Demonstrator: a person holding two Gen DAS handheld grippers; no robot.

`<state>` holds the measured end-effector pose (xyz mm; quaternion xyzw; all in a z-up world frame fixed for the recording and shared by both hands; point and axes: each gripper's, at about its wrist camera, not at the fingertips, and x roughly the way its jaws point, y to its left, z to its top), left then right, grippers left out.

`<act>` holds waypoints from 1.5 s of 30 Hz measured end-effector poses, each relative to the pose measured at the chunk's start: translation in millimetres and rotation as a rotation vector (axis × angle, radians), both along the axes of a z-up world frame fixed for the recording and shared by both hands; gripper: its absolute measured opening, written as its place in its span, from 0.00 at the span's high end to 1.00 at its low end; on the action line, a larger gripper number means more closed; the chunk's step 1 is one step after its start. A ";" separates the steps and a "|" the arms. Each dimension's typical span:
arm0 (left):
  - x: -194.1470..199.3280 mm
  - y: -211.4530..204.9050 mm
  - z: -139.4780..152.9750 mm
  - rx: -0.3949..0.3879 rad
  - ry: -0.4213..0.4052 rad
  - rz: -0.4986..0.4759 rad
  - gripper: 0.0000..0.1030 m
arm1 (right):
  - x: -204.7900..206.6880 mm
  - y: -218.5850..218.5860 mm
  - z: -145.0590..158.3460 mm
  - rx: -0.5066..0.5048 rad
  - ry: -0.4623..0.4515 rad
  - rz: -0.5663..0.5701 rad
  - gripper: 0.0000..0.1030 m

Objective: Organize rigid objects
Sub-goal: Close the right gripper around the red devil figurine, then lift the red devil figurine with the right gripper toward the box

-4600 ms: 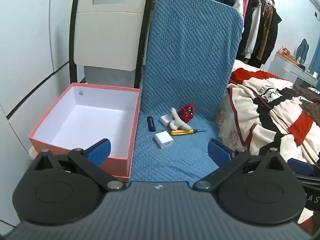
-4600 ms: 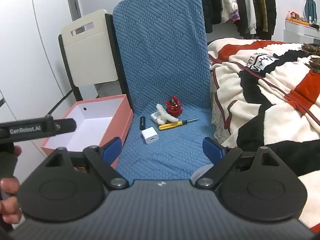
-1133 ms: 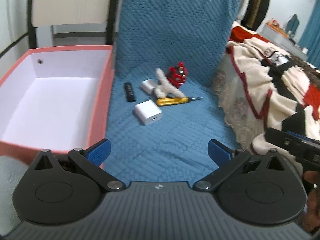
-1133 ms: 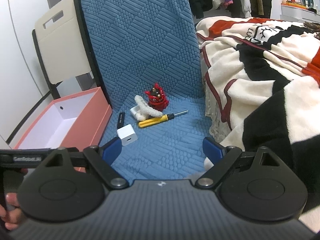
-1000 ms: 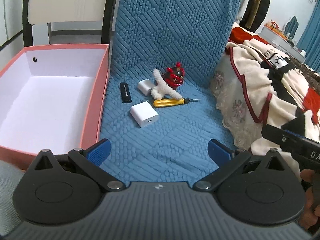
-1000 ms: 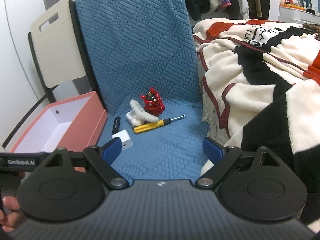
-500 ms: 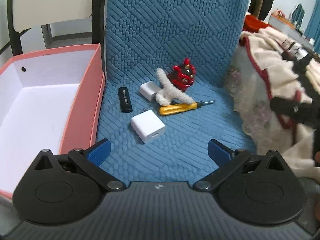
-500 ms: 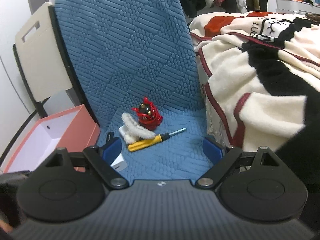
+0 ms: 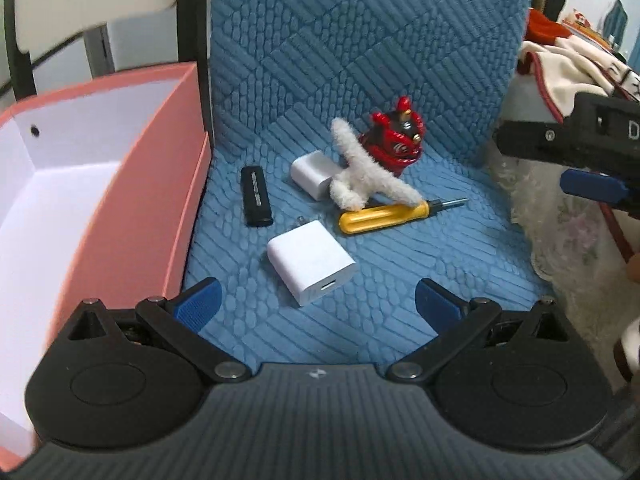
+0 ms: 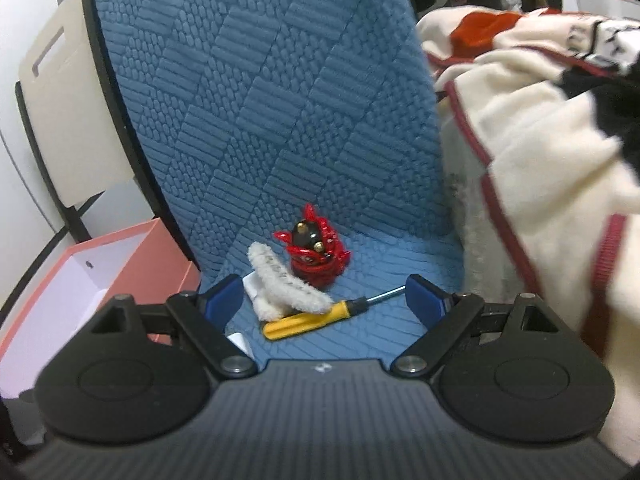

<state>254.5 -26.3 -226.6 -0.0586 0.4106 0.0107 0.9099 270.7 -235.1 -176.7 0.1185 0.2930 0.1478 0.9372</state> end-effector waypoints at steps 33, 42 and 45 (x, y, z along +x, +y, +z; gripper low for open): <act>66.3 8.3 -46.4 -0.063 0.042 0.041 0.28 | 144.6 76.2 -75.9 -0.172 0.071 0.077 0.39; 71.5 8.3 -48.3 -0.038 0.016 0.065 0.29 | 135.6 73.8 -68.8 -0.171 0.103 0.041 0.42; 71.4 13.9 -47.8 -0.058 0.014 0.081 0.29 | 123.3 59.5 -59.7 -0.134 0.115 -0.003 0.42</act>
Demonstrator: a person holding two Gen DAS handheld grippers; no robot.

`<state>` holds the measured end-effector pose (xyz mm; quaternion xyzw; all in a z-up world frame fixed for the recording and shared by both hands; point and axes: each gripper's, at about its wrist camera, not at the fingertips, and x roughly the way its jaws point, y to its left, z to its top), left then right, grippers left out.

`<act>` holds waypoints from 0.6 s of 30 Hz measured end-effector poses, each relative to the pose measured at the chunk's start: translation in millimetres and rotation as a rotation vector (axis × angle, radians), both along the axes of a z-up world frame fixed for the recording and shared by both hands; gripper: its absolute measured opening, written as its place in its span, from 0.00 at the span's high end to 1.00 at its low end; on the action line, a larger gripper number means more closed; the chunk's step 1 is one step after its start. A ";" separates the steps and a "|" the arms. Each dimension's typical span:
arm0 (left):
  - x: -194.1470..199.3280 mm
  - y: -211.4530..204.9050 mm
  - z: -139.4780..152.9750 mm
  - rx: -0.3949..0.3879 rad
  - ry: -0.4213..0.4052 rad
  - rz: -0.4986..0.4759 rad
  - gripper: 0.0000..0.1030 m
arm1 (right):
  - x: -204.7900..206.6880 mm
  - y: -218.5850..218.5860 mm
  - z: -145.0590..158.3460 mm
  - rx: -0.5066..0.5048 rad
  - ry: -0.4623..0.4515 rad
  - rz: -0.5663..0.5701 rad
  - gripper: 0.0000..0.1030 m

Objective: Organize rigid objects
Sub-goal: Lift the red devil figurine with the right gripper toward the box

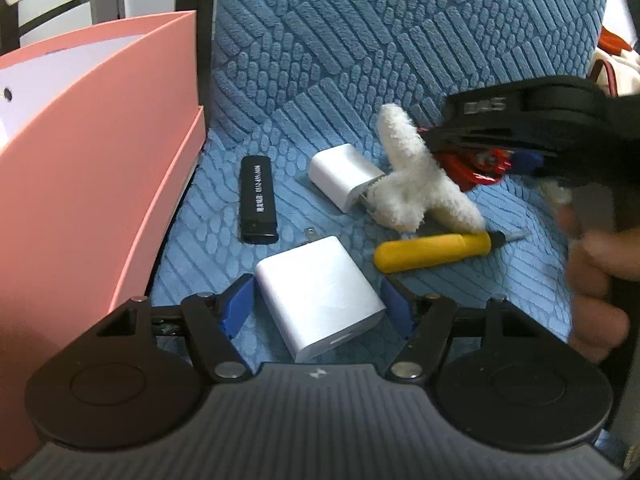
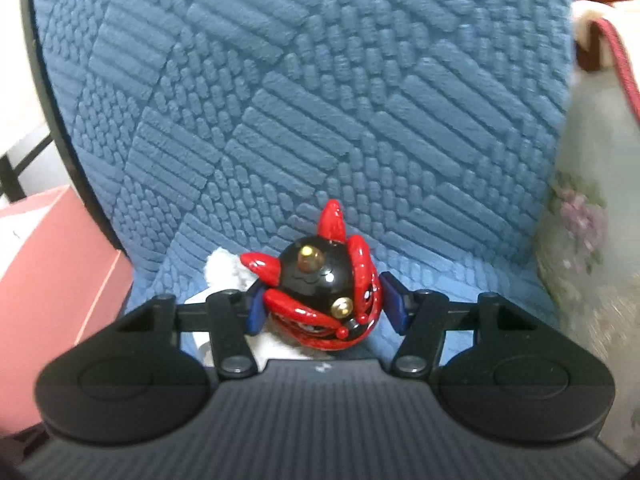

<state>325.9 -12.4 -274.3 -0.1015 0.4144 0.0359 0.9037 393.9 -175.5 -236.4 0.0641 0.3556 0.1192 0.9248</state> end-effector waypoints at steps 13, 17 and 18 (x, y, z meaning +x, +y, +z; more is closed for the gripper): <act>-23.2 14.6 28.1 -0.092 -0.024 -0.030 0.29 | -74.5 -35.8 36.2 -0.014 0.016 -0.078 0.42; -37.5 12.6 41.6 -0.104 -0.038 -0.048 0.29 | -99.4 -40.9 37.1 -0.005 0.061 -0.109 0.42; -41.1 13.3 44.0 -0.114 -0.041 -0.053 0.29 | -105.8 -43.4 37.5 0.001 0.064 -0.113 0.42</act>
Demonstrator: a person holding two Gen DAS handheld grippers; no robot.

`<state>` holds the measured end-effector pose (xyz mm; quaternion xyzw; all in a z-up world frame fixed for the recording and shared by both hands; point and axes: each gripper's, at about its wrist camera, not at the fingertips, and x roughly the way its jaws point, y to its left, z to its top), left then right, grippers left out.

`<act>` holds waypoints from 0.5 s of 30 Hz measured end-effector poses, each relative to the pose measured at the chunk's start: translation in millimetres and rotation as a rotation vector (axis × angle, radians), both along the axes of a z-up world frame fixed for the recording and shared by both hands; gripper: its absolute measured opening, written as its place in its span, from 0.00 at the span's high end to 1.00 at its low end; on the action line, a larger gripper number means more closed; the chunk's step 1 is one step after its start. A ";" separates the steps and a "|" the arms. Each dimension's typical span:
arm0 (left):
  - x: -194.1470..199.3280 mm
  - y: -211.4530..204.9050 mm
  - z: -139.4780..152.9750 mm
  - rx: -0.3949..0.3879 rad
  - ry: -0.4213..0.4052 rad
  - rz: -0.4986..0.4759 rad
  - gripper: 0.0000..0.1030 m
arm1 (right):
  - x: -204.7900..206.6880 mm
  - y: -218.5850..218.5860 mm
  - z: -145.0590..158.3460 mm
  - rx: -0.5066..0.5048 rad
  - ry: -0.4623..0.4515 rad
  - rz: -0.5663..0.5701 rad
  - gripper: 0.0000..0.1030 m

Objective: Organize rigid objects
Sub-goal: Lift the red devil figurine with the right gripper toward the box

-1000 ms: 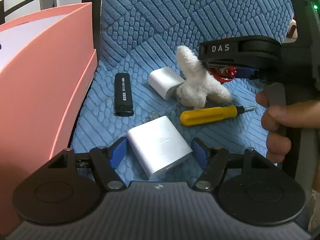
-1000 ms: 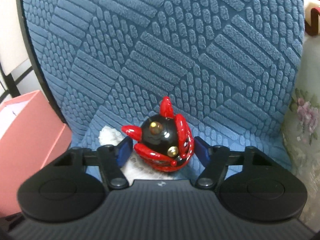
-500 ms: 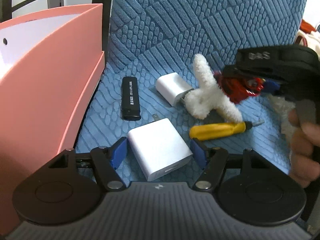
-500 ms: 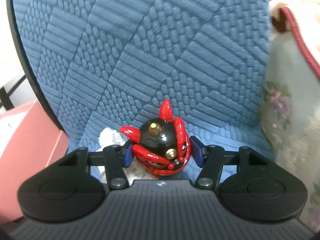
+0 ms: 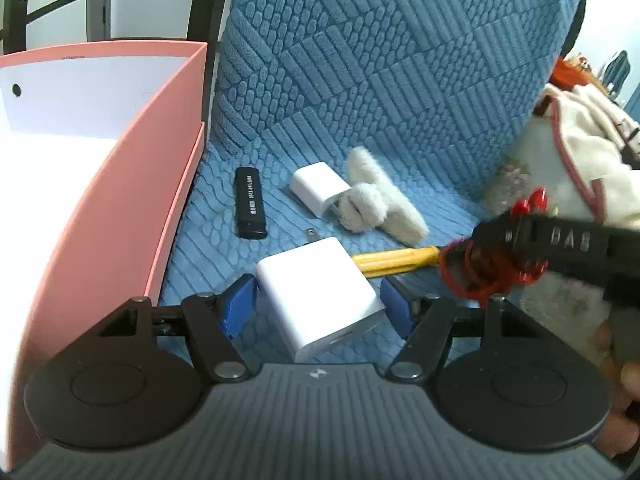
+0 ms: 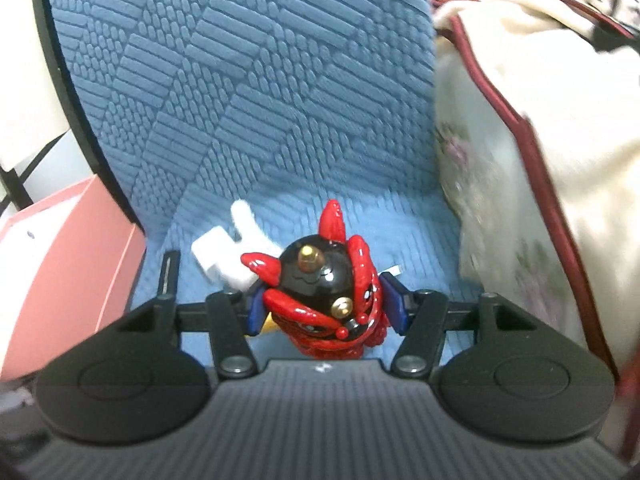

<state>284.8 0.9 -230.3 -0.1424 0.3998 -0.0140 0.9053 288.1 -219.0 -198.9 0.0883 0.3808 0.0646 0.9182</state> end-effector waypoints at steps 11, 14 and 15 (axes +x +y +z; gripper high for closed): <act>-35.4 -2.8 24.5 -0.024 -0.010 -0.063 0.29 | -63.8 17.7 10.1 -0.004 0.052 -0.012 0.42; -45.2 -2.2 30.7 -0.017 -0.017 -0.080 0.29 | -77.5 21.5 14.4 0.004 0.058 -0.012 0.42; -49.0 -1.4 32.2 -0.014 -0.018 -0.084 0.29 | -81.1 22.2 15.9 0.003 0.060 -0.011 0.42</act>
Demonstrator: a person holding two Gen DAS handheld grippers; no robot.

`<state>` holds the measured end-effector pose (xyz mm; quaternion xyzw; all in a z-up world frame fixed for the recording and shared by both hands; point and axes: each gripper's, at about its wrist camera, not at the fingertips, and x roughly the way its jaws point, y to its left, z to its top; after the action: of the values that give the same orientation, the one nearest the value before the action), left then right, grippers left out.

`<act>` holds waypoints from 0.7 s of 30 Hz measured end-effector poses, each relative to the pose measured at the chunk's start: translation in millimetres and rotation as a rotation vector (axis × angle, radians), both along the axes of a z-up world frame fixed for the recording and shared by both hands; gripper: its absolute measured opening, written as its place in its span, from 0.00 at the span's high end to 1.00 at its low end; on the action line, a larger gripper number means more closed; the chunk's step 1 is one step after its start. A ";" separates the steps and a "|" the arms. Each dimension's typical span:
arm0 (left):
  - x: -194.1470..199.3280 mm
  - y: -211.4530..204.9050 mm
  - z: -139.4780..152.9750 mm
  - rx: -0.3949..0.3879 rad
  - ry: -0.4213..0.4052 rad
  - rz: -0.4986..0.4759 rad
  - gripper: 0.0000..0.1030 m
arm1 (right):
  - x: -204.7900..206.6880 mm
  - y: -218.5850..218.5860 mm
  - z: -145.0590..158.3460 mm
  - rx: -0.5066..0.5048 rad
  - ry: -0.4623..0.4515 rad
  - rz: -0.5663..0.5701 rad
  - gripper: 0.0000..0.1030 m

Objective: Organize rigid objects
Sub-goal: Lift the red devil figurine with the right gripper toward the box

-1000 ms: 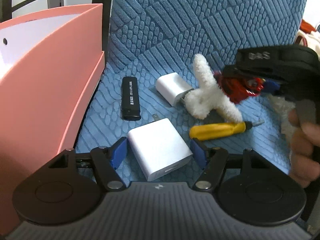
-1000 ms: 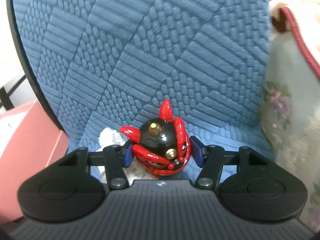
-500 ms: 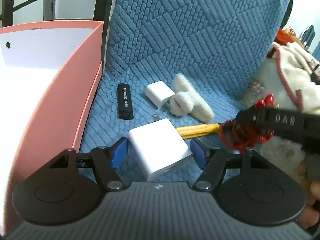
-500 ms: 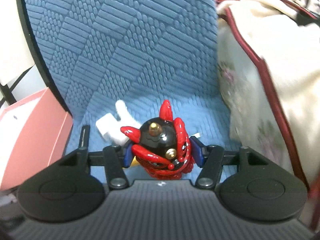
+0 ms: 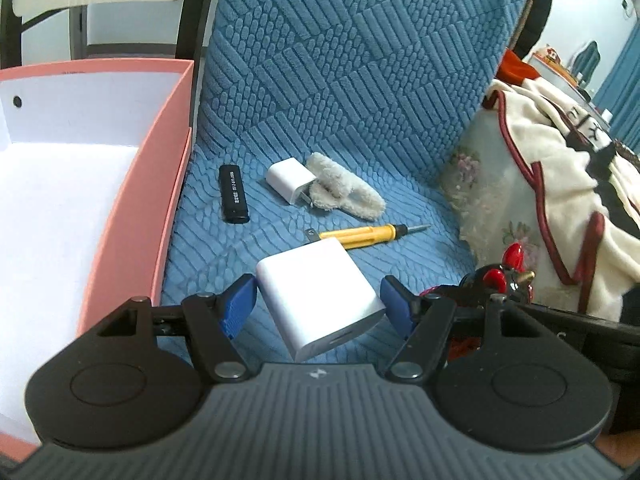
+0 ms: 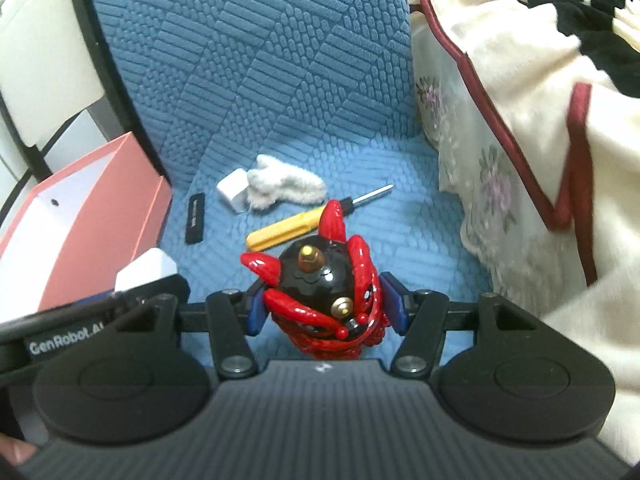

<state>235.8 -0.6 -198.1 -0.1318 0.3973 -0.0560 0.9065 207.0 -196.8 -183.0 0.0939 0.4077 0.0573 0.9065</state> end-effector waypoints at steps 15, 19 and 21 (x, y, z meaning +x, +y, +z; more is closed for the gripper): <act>-36.3 13.9 22.3 -0.038 0.016 -0.030 0.29 | -35.2 2.0 27.0 0.022 -0.010 0.017 0.42; -39.6 15.6 36.0 -0.048 0.007 -0.034 0.29 | -39.1 3.4 42.1 0.036 -0.023 0.020 0.42; -40.0 18.4 44.7 -0.069 0.003 -0.037 0.29 | -40.2 5.0 51.6 0.035 -0.038 0.024 0.42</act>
<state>195.8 17.9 -153.4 -0.1558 0.3989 -0.0862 0.8995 166.9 -191.9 -131.4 0.1038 0.3906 0.0769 0.9115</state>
